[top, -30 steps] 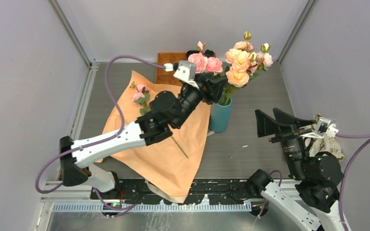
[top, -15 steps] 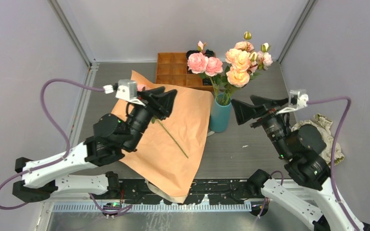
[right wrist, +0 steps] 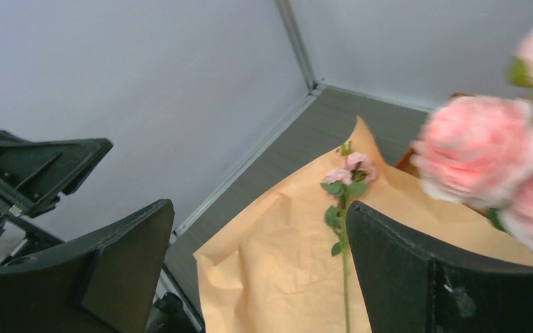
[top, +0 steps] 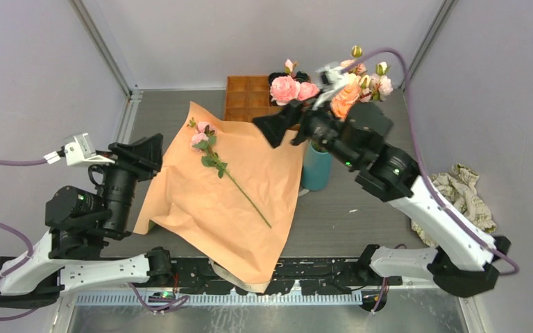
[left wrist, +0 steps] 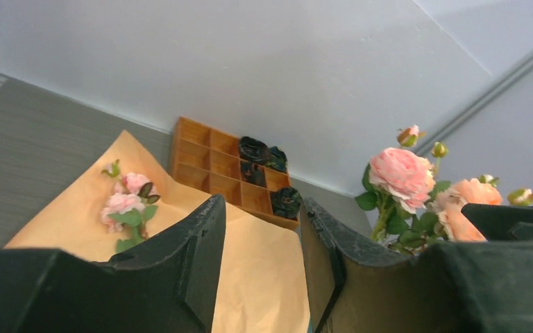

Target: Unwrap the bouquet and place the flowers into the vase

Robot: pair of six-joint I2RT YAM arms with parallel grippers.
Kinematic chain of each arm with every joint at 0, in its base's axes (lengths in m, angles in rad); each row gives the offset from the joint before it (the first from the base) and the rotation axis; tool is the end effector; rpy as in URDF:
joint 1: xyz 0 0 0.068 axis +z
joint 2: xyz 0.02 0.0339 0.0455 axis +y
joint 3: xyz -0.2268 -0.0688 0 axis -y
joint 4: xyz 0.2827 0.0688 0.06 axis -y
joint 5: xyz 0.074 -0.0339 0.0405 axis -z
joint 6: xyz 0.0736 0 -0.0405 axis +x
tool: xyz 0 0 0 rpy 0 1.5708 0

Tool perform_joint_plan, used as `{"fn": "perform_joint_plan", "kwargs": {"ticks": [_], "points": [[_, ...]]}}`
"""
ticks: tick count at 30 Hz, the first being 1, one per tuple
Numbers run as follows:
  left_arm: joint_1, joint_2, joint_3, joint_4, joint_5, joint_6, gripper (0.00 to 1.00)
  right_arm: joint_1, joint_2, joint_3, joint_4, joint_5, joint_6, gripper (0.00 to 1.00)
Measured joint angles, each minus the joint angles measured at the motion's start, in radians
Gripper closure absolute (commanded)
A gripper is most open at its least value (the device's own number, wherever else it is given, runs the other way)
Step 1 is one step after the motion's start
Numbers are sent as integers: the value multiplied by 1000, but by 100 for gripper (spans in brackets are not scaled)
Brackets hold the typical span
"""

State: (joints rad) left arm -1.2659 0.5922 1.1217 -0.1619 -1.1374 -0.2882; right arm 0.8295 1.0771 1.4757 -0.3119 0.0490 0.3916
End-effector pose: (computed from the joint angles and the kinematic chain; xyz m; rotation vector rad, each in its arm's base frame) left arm 0.1068 -0.1167 0.4724 -0.3730 1.3974 -0.5989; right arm 0.2030 0.2164 0.4910 -0.2977 1.5296 0.9428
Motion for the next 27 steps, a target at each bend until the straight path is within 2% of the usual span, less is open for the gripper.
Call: {"fn": "perform_joint_plan", "kwargs": {"ticks": [5,9,15,19,23,27], "points": [[0,-41,0,-92,-88,-22,58,225,216,191,-93,87,-83,1],[-2,-70,0,-196,-174,-63,58,314,341,246,-150,115,-102,0],[-2,-179,3,-398,-296,-194,58,351,525,250,-240,129,-85,0],[-2,-231,3,-461,-336,-237,58,352,677,245,-291,158,-66,1],[-2,-238,3,-502,-344,-260,59,345,837,270,-341,187,-56,6],[-2,-236,4,-528,-340,-280,59,302,1019,372,-404,180,-40,15]]}}
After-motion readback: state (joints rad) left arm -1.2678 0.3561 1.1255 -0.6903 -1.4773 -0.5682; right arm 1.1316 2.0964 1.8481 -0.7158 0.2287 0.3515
